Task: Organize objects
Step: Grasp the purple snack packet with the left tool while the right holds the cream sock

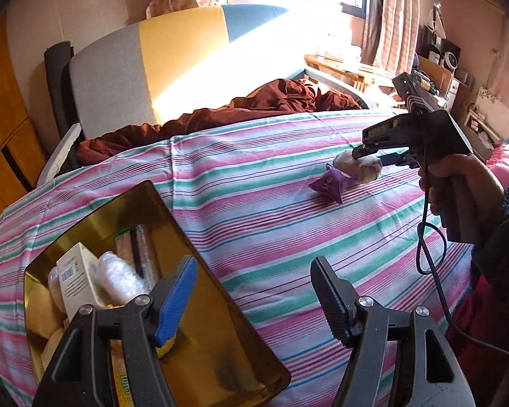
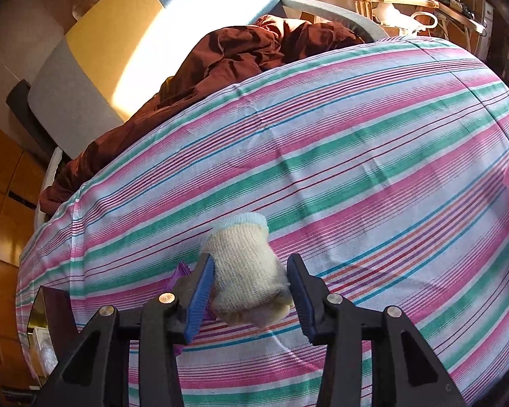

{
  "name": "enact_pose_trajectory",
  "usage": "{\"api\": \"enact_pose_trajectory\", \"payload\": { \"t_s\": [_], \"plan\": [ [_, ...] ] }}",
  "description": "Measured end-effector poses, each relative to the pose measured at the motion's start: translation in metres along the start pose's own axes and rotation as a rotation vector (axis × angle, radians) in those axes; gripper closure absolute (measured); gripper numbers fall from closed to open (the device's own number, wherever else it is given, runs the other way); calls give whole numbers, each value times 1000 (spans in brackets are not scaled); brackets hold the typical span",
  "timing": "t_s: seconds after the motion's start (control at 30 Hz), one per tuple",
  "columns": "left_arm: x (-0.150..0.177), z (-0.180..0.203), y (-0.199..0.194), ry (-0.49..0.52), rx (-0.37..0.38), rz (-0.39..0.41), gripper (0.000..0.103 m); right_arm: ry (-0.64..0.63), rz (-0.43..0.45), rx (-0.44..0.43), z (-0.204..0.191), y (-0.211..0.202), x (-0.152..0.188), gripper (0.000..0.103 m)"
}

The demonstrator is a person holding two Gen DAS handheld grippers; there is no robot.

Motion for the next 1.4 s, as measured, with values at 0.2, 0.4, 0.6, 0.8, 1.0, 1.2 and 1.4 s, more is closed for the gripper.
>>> {"api": "enact_pose_trajectory", "payload": {
  "t_s": [0.2, 0.4, 0.6, 0.8, 1.0, 1.2, 1.4],
  "plan": [
    [-29, 30, 35, 101, 16, -44, 33, 97, -53, -73, 15, 3, -2, 55],
    [-63, 52, 72, 175, 49, -85, 33, 185, -40, -167, 30, -6, -5, 53],
    [-92, 79, 105, 303, 43, -75, 33, 217, -46, -192, 36, -8, -6, 53],
    [-109, 96, 141, 387, 61, -108, 33, 218, -50, -200, 33, -8, -8, 52],
    [-120, 101, 166, 403, 83, -127, 33, 189, -60, -177, 28, -2, -11, 44],
    [-119, 91, 182, 275, 137, -192, 67, 75, -66, -89, 9, 7, -12, 34],
    [-99, 81, 170, 149, 118, -210, 67, 17, -101, -30, 3, 20, -9, 32]
  ]
}}
Point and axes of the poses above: each gripper's, at about its wrist camera, not at the fingertips, and y roughly the way its jaws point, z to its right, x to its underside, the point moved 2 cm from there along y, roughly the way its jaws point, and after that the axes turned 8 degrees about -z, right-handed, at the moved point
